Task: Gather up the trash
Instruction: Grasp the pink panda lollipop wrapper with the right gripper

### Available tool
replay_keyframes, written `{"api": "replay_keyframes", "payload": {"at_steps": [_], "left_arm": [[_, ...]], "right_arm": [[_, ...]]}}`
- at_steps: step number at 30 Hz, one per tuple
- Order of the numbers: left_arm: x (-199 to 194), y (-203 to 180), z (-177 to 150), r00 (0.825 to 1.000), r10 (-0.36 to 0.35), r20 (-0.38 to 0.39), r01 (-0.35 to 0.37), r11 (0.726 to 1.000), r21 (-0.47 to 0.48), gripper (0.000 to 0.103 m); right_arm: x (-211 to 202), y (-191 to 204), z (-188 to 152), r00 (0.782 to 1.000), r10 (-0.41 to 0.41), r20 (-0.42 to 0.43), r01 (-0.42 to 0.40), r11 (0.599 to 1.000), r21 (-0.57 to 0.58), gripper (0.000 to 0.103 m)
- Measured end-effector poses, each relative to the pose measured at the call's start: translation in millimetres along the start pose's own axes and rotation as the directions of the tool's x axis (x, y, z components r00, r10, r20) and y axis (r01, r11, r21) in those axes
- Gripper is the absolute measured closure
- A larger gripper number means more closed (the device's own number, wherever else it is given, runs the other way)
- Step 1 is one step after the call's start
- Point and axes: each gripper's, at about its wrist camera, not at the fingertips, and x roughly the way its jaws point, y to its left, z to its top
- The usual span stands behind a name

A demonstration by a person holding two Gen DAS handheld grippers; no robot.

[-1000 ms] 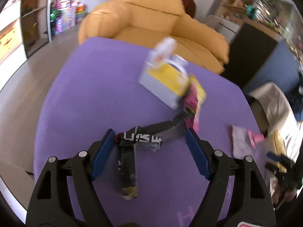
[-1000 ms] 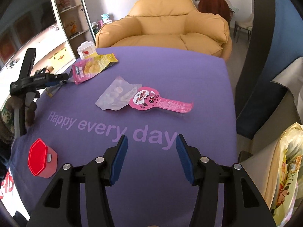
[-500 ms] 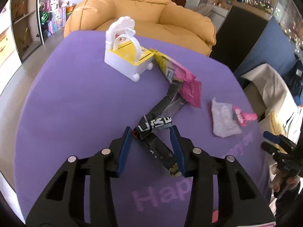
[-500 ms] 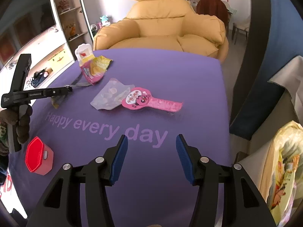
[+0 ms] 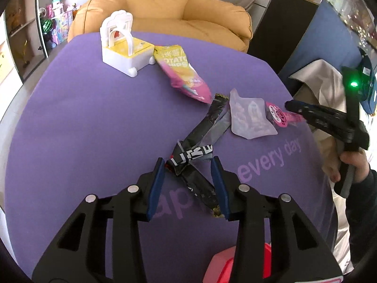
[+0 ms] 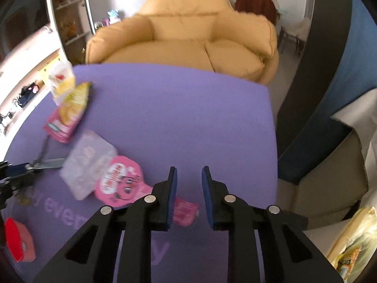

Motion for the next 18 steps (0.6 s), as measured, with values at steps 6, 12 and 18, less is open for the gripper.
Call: {"api": "replay_keyframes", "payload": {"at_steps": [6, 12, 18], "left_arm": [[-3.2, -2.7, -5.0, 1.0, 0.002, 0.008, -0.003, 1.0, 0.014, 0.064], [-6.9, -11.9, -4.4, 1.0, -0.01, 0.025, 0.009, 0.999, 0.033, 0.064], [-9.9, -16.6, -2.0, 0.999, -0.031, 0.034, 0.03, 0.999, 0.033, 0.064]], "right_arm": [[-13.8, 5.7, -29.7, 0.993, 0.119, -0.018, -0.118, 0.993, 0.013, 0.081], [-35.3, 21.7, -63.0, 0.98, 0.2, -0.023, -0.2, 0.98, -0.011, 0.081], [-41.4, 24.2, -71.8, 0.984, 0.178, -0.025, -0.178, 0.984, -0.005, 0.081]]}}
